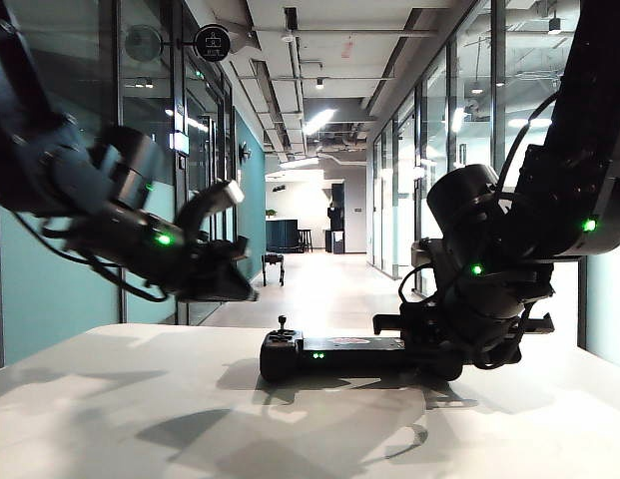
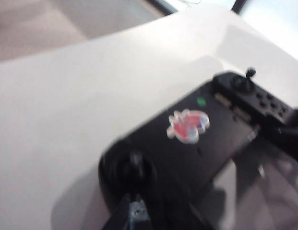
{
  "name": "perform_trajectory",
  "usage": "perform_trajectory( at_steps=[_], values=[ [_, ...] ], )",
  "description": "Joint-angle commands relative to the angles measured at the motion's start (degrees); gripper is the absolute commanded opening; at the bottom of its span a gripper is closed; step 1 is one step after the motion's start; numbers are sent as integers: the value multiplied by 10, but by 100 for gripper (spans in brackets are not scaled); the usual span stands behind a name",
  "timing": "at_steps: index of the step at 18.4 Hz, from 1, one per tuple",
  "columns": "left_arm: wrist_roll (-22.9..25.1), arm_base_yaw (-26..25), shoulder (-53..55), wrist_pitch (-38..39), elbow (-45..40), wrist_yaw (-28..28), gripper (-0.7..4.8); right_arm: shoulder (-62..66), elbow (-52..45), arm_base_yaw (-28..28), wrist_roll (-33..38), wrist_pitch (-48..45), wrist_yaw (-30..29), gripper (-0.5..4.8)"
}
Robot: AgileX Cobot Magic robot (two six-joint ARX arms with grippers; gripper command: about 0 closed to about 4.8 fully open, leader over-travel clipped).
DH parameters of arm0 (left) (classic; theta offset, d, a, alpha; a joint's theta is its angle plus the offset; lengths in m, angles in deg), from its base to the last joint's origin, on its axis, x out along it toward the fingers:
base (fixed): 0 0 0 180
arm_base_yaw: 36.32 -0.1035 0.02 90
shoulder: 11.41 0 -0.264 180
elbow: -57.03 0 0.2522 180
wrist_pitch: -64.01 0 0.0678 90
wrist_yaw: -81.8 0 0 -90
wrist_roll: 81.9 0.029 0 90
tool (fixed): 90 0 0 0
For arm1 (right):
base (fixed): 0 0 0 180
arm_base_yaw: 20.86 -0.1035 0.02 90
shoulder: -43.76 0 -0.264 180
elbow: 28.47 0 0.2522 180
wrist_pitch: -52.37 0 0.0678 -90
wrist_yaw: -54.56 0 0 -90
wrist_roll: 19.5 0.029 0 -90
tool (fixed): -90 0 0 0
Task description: Push the left joystick on the remote control sitting on the white table backward to make the robot dog back up in a straight line until it returns close to you.
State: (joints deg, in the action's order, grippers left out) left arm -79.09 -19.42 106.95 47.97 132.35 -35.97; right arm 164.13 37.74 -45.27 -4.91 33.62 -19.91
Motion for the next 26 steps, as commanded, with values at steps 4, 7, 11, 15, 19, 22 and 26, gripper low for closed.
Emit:
perform_trajectory(
  at_steps=[4, 7, 11, 15, 19, 22, 26],
  values=[
    [3, 1, 73, -7, 78, -10, -5, -2, 1, 0, 7, -9, 12, 197],
    [4, 1, 111, -5, 121, -24, -5, -2, 1, 0, 11, -8, 15, 197],
    [42, 1, 140, 33, 176, -45, -5, -2, 1, 0, 11, -7, 15, 197],
    [94, 1, 165, 98, 228, -50, -6, -2, 1, 0, 19, -7, 15, 197],
    [111, 1, 184, 109, 259, -98, -6, -2, 1, 0, 19, -7, 14, 197],
    [125, 0, 184, 115, 258, -111, -5, -2, 1, 0, 19, -7, 14, 197],
    [142, 0, 184, 118, 258, -111, -6, -2, 1, 0, 19, -7, 14, 197]
  ],
)
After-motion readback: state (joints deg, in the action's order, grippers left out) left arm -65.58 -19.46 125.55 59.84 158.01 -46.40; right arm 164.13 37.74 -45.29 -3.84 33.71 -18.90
